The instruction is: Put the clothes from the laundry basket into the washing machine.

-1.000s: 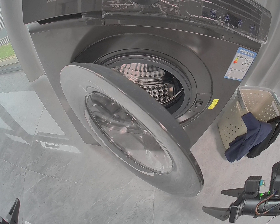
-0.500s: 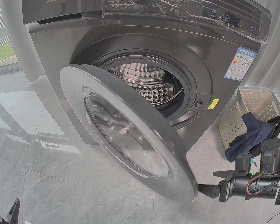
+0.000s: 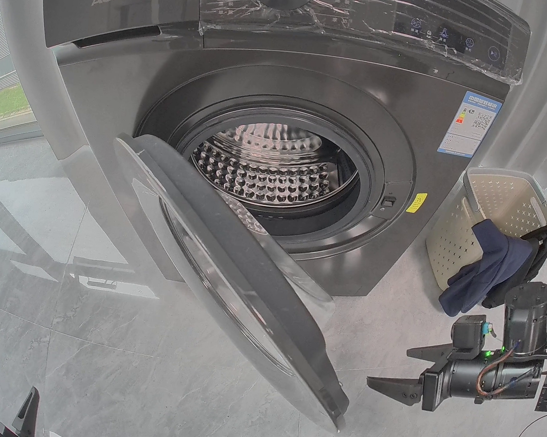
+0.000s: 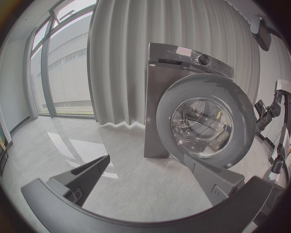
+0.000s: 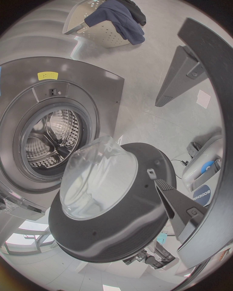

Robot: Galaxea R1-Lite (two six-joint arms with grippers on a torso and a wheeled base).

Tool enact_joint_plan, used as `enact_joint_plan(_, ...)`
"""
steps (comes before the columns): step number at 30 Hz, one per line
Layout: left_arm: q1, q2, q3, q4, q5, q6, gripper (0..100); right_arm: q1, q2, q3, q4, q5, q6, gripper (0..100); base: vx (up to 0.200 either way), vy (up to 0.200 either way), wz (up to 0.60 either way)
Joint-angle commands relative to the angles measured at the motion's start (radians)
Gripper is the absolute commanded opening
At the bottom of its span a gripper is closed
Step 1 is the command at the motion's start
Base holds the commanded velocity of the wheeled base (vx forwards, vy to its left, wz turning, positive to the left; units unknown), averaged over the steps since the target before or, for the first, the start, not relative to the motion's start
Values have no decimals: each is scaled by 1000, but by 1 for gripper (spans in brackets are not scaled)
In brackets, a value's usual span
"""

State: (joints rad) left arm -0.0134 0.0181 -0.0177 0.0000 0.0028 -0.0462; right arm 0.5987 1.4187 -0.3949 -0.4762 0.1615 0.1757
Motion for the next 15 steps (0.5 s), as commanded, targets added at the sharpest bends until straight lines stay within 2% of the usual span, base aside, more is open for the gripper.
enact_joint_plan(1,0,-12,16,0,0,0,100,-14,89,-67,-1,-5,8,100,-200,0,0)
enact_joint_plan(6,0,-12,18,0,0,-1,100,36,141,-98,-2,-3,11,100,0,0,0)
enact_joint_plan(9,0,-12,16,0,0,-1,100,76,149,-82,-36,-3,13,100,0,0,0)
enact_joint_plan(11,0,-12,16,0,0,-1,100,128,158,-55,-88,-5,13,100,0,0,0)
enact_joint_plan(15,0,-10,16,0,0,-1,100,182,157,-16,-107,-13,13,100,0,0,0)
